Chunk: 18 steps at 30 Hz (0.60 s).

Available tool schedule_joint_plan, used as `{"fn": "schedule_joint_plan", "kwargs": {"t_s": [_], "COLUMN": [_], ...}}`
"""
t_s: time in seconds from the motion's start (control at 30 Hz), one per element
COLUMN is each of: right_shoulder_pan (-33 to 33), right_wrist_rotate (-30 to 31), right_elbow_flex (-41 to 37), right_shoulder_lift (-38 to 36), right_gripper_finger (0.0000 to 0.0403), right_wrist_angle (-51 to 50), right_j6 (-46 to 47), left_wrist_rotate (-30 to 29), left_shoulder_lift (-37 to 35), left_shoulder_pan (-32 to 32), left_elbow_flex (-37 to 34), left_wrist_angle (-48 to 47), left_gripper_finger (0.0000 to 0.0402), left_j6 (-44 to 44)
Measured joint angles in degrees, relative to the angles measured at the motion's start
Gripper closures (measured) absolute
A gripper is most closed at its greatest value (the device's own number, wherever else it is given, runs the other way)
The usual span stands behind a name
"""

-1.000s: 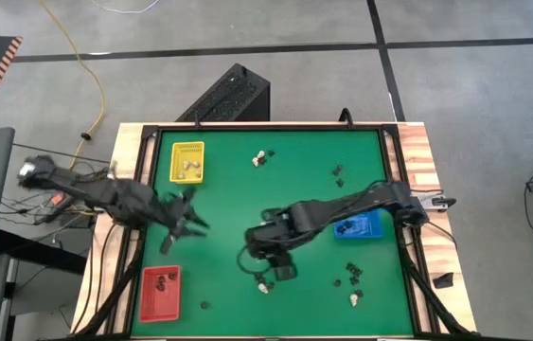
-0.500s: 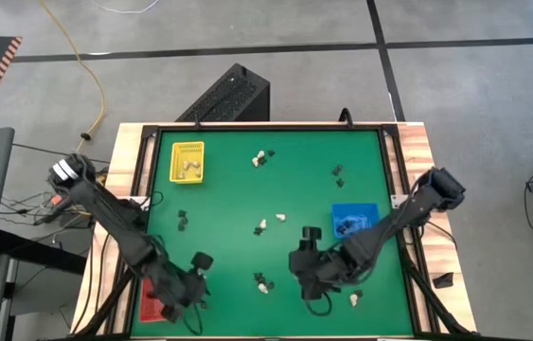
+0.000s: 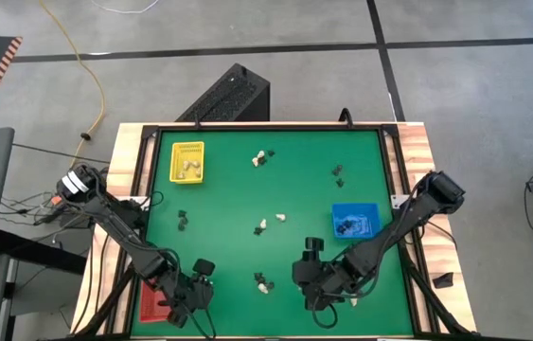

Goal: Sort Halloween decoration
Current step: Put the black skull toy into the red bin

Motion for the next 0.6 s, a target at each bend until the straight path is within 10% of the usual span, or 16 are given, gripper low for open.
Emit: {"fn": "schedule_joint_plan", "kwargs": {"t_s": [0.6], "right_shoulder_pan": [-2.5], "right_wrist_rotate": [0.0], "right_elbow_flex": [0.0], "right_shoulder_lift": [0.1], "right_gripper_finger": [0.0171], "right_wrist_angle": [0.0], "right_j6": [-2.1], "left_wrist_rotate": [6.8], "left_shoulder_lift": [9.6], "left_shoulder_pan": [1.3], "left_elbow_flex": [8.4], "left_wrist_angle": [-10.7], "left_gripper_finger": [0.0205], "left_j6": [-1.6]}}
